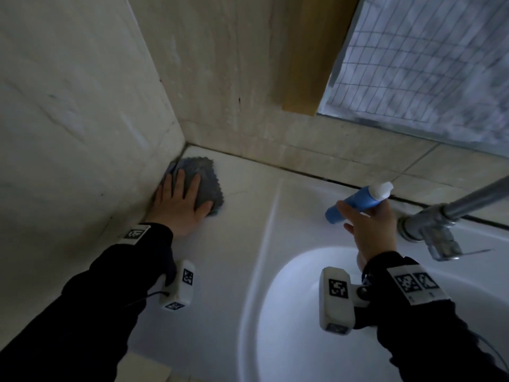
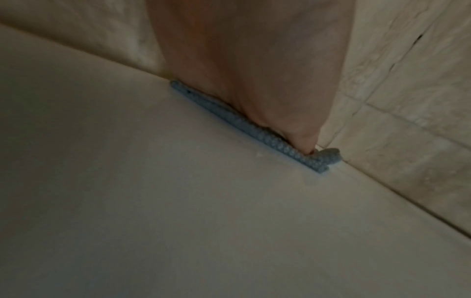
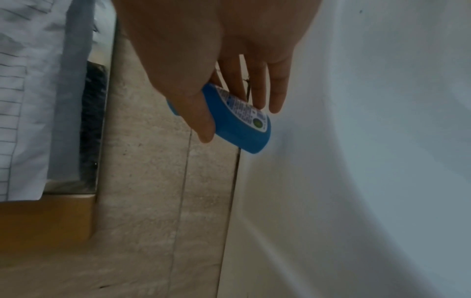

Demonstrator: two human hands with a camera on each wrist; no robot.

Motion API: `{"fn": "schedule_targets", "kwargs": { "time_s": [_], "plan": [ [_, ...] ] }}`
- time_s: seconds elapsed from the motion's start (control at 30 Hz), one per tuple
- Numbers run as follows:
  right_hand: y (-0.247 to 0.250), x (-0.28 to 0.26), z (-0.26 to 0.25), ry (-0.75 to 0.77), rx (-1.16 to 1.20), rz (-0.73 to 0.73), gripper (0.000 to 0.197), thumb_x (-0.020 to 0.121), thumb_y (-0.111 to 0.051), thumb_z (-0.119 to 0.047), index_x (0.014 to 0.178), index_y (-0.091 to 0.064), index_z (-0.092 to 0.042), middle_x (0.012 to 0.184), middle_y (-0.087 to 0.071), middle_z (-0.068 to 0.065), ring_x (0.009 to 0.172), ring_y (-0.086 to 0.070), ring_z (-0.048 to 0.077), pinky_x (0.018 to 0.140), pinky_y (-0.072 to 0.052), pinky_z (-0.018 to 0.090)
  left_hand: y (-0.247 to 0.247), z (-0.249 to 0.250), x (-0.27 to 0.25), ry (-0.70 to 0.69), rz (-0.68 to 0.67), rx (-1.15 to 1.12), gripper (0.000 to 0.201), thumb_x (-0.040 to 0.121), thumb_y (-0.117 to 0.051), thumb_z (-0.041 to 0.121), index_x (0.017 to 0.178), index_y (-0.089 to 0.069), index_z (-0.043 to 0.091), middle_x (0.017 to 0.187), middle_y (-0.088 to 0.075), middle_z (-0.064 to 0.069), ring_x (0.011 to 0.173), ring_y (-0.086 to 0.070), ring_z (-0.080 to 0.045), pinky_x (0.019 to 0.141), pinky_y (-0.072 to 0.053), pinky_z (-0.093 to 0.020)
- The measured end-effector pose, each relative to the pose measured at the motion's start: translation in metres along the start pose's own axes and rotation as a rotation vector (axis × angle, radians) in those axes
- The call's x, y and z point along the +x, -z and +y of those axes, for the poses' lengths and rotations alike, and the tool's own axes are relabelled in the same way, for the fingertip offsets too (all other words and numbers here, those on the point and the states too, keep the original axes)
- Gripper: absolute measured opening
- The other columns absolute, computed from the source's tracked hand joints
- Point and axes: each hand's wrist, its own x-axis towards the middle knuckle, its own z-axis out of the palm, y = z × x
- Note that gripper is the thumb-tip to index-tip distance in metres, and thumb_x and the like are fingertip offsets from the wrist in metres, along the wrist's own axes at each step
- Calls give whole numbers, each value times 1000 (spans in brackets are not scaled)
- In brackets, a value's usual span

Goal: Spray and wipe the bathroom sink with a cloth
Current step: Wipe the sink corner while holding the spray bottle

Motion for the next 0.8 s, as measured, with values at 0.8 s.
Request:
{"fn": "schedule_targets", "kwargs": {
  "time_s": [0.8],
  "plan": [
    [5, -65, 13, -7, 16, -211, 42, 70, -73, -17, 106, -53, -15, 103, -61, 6, 92, -61, 22, 80, -52, 39, -84, -32, -146, 217, 145, -73, 78, 84, -14, 62, 149, -3, 22, 157, 6, -22, 143, 5, -45, 118, 1, -54]
  ]
}}
